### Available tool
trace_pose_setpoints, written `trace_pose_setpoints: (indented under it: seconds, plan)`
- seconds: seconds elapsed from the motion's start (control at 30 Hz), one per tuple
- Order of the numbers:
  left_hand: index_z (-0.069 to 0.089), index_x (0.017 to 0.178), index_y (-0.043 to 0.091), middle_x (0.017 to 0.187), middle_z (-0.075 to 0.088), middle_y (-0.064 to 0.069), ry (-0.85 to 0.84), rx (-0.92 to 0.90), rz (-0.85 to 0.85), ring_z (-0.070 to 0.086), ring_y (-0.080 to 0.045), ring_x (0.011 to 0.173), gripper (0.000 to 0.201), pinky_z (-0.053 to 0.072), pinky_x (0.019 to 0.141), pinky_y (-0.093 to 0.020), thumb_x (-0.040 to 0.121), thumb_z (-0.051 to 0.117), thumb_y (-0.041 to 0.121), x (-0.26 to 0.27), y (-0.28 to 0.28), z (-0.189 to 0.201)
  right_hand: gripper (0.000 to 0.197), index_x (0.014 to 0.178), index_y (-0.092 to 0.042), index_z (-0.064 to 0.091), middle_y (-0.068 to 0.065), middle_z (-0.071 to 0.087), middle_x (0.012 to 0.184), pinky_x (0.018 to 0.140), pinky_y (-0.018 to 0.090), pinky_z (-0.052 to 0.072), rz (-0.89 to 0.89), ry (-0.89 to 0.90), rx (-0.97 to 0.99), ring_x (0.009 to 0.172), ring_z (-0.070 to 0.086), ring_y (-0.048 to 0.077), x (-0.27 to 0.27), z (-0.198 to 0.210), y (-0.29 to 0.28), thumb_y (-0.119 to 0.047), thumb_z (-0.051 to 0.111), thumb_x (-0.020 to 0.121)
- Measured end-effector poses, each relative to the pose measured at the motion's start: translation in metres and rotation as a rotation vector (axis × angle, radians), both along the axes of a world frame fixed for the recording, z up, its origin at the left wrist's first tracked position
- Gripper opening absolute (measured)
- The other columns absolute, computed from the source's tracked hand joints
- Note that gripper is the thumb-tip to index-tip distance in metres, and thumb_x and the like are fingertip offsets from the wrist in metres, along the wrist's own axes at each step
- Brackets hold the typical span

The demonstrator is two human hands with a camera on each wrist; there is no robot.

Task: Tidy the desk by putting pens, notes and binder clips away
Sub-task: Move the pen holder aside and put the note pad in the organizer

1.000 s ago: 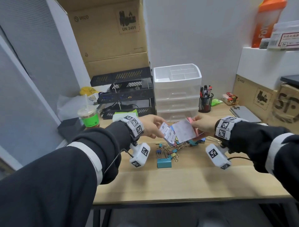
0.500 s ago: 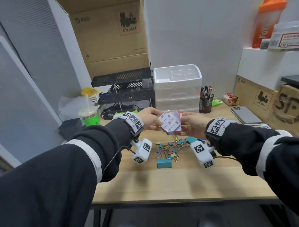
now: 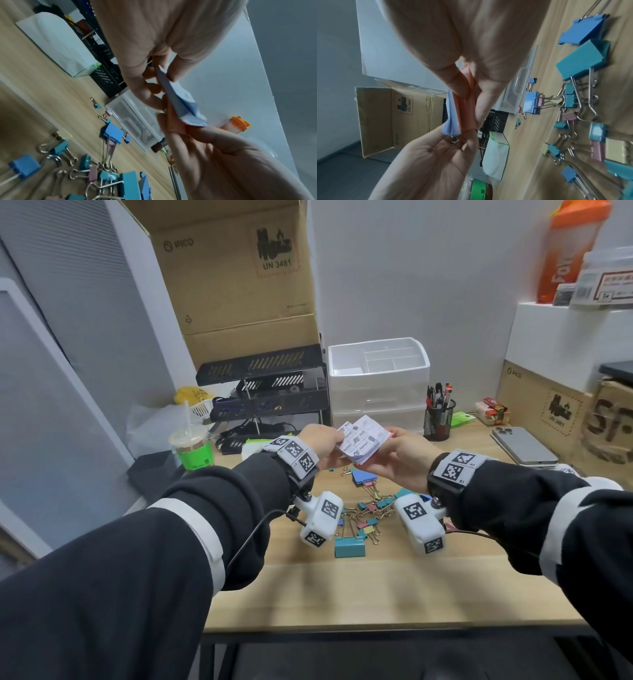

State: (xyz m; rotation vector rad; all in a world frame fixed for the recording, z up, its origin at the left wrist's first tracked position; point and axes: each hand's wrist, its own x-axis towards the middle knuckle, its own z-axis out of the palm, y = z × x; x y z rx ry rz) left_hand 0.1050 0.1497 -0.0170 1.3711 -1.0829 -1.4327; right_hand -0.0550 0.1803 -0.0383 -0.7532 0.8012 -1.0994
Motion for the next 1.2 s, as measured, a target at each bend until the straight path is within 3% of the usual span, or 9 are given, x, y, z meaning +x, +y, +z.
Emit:
trace_pose_setpoints:
  seconds: [0.13, 0.27, 0.43, 0.57, 0.67, 0.83, 0.97, 1.07, 1.2]
  plan:
    - [0.059, 0.107, -0.006, 0.119, 0.067, -0.025, -0.031, -0.017, 0.035, 0.068, -0.035, 0.108, 0.013, 0.061, 0.071, -0.042, 0.100, 0.049, -0.002, -0.001, -0.005, -0.002, 0.047, 0.132, -0.007, 0.054, 0.014, 0.070, 0.116, 0.076, 0.041, 0.057, 0.145, 0.235, 0.013, 0.100, 0.068, 0.027, -0.003, 0.005, 0.002, -0.009, 0.033, 0.090]
    - [0.064, 0.115, -0.006, 0.109, 0.071, -0.023, -0.128, -0.059, 0.002, 0.073, -0.030, 0.090, 0.021, 0.060, 0.058, -0.033, 0.097, 0.055, 0.001, 0.003, -0.011, -0.007, 0.050, 0.122, -0.009, 0.063, 0.009, 0.070, 0.098, 0.058, 0.028, 0.047, 0.149, 0.548, -0.004, 0.067, 0.063, 0.018, -0.004, 0.008, -0.004, -0.048, 0.048, 0.095]
    - [0.074, 0.108, 0.006, 0.085, 0.072, -0.015, -0.251, -0.219, -0.060, 0.064, -0.022, 0.067, 0.021, 0.053, 0.057, -0.027, 0.095, 0.061, 0.013, 0.001, -0.008, -0.015, 0.035, 0.122, -0.003, 0.058, 0.005, 0.068, 0.078, 0.044, 0.017, 0.039, 0.131, 0.647, -0.085, 0.052, 0.054, 0.012, -0.005, 0.004, -0.008, -0.029, 0.058, 0.097]
    - [0.073, 0.108, 0.012, 0.092, 0.074, -0.013, -0.288, -0.284, -0.025, 0.066, -0.024, 0.071, 0.020, 0.058, 0.060, -0.031, 0.096, 0.058, 0.018, -0.004, -0.006, -0.020, 0.026, 0.108, -0.005, 0.062, 0.006, 0.069, 0.071, 0.045, 0.018, 0.041, 0.115, 0.611, -0.111, 0.049, 0.058, 0.010, -0.004, 0.001, -0.009, -0.028, 0.055, 0.100]
    - [0.063, 0.113, 0.012, 0.100, 0.070, -0.015, -0.277, -0.249, 0.013, 0.068, -0.023, 0.069, 0.017, 0.055, 0.048, -0.028, 0.098, 0.056, 0.017, -0.009, -0.007, -0.016, 0.030, 0.106, -0.005, 0.064, 0.010, 0.071, 0.074, 0.045, 0.018, 0.043, 0.061, 0.608, -0.108, 0.049, 0.062, 0.011, -0.002, 0.004, -0.013, -0.032, 0.053, 0.100]
    - [0.063, 0.098, 0.011, 0.103, 0.070, -0.017, -0.242, -0.288, 0.049, 0.073, -0.035, 0.090, 0.008, 0.061, 0.073, -0.052, 0.094, 0.057, 0.015, -0.010, -0.016, -0.003, 0.031, 0.109, -0.004, 0.066, 0.007, 0.070, 0.077, 0.046, 0.020, 0.035, -0.020, 0.633, -0.082, 0.049, 0.050, 0.012, -0.002, 0.019, -0.022, -0.030, 0.061, 0.094]
    - [0.066, 0.094, 0.013, 0.100, 0.071, -0.016, -0.234, -0.323, 0.050, 0.073, -0.033, 0.092, 0.006, 0.062, 0.077, -0.049, 0.091, 0.062, 0.015, -0.010, -0.033, 0.011, 0.030, 0.119, -0.002, 0.062, 0.008, 0.065, 0.084, 0.049, 0.022, 0.037, -0.040, 0.660, -0.141, 0.057, 0.054, 0.013, -0.005, 0.039, -0.037, -0.016, 0.065, 0.093]
    - [0.065, 0.101, 0.006, 0.098, 0.070, -0.016, -0.155, -0.312, 0.047, 0.073, -0.030, 0.086, 0.009, 0.063, 0.073, -0.044, 0.094, 0.063, 0.012, -0.010, -0.055, 0.028, 0.037, 0.121, -0.011, 0.045, 0.018, 0.065, 0.091, 0.048, 0.023, 0.044, -0.126, 0.568, -0.149, 0.056, 0.056, 0.019, -0.006, 0.063, -0.058, 0.000, 0.063, 0.091]
    - [0.054, 0.116, -0.001, 0.090, 0.065, -0.018, -0.045, -0.309, 0.056, 0.065, -0.016, 0.055, 0.027, 0.054, 0.046, -0.026, 0.093, 0.065, 0.006, -0.012, -0.094, 0.059, 0.021, 0.092, -0.012, 0.054, 0.018, 0.062, 0.083, 0.047, 0.023, 0.048, -0.211, 0.555, -0.234, 0.052, 0.053, 0.020, -0.004, 0.096, -0.094, 0.008, 0.058, 0.090]
